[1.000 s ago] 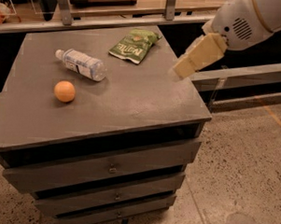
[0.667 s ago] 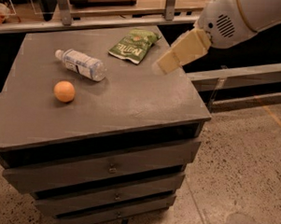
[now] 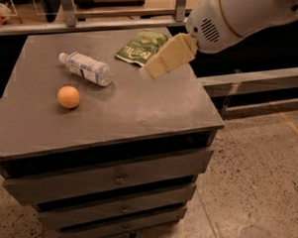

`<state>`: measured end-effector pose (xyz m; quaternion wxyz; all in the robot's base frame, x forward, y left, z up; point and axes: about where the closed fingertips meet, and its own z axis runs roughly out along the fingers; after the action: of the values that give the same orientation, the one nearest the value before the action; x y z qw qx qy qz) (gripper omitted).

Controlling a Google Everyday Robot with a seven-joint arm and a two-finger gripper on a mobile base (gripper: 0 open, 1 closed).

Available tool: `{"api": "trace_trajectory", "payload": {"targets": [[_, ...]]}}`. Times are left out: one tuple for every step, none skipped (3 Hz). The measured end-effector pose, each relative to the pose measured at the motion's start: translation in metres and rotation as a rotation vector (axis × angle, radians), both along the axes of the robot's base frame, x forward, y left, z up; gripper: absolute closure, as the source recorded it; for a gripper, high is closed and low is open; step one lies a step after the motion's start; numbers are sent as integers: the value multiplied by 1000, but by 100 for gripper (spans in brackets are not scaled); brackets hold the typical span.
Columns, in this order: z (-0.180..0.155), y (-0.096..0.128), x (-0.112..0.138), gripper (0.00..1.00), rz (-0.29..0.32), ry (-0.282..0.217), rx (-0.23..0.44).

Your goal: Place blue plastic bottle upright

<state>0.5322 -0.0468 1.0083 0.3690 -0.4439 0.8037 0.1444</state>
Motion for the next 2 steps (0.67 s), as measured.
{"api": "trace_trajectory", "payload": {"targets": [[-9,32,4,0,57,-7,-14],[-9,32,4,0,57,-7,-15]]}}
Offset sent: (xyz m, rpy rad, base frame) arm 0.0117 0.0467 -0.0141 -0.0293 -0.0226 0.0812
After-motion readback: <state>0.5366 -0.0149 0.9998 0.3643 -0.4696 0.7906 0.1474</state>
